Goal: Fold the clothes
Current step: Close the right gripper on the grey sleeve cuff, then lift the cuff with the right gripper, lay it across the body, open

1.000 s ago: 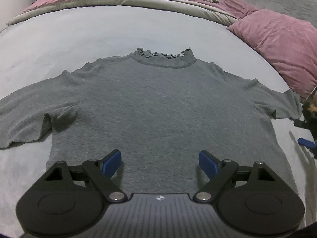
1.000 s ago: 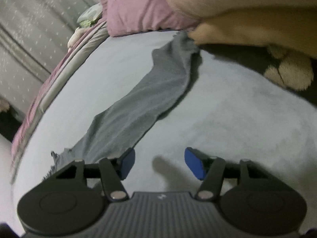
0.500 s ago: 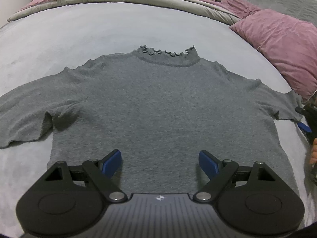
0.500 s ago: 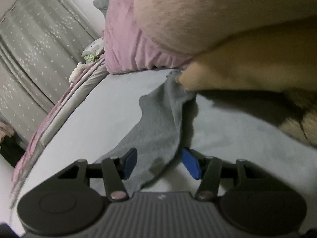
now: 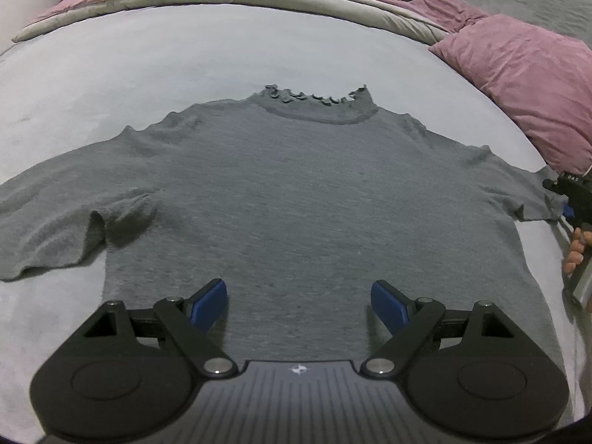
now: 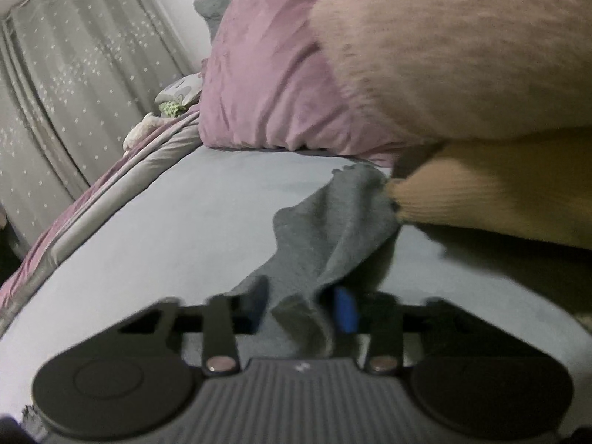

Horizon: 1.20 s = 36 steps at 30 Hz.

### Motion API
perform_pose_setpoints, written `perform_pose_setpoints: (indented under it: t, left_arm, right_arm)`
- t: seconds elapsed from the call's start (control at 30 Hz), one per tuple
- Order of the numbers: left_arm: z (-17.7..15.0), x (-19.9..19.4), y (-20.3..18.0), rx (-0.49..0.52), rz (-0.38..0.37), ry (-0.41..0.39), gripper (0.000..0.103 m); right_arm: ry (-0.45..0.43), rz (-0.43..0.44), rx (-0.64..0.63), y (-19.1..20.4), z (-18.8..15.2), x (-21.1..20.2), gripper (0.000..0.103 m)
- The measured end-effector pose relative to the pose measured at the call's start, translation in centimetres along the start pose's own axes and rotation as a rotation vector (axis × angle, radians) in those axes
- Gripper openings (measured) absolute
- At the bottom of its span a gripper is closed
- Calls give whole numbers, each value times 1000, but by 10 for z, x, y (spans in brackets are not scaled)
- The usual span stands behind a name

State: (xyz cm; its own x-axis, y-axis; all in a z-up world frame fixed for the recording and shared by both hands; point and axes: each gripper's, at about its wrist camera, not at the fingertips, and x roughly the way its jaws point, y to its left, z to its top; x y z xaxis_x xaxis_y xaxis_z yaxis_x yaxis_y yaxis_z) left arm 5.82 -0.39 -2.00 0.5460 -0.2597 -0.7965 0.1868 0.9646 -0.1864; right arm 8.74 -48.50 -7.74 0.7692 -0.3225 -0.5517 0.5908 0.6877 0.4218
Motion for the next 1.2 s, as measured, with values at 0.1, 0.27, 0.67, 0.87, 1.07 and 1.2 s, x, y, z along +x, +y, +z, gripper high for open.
perform_pose_setpoints:
  t: [0.1, 0.27, 0.67, 0.87, 1.07, 1.2]
  left_arm:
    - [1, -1, 4, -6, 6, -3, 85]
    - [3, -4, 9, -14, 12, -11, 85]
    - [8, -12, 17, -43, -4, -28, 85]
    - [11, -17, 22, -65, -9, -36, 85]
    - [12, -21, 28, -83, -11, -44, 85]
    - [13, -23, 32, -95, -13, -49, 85]
  right_arm:
    - [-1, 13, -32, 11, 1, 1, 12]
    - [-47, 53, -84, 31, 7, -17, 11]
    - [-143, 229, -222, 112, 16, -77, 11]
    - [-173, 309, -305, 156, 5, -110, 11]
    - [-167, 385, -360, 193, -14, -135, 11]
    - [-147, 426, -400, 213, -35, -148, 11]
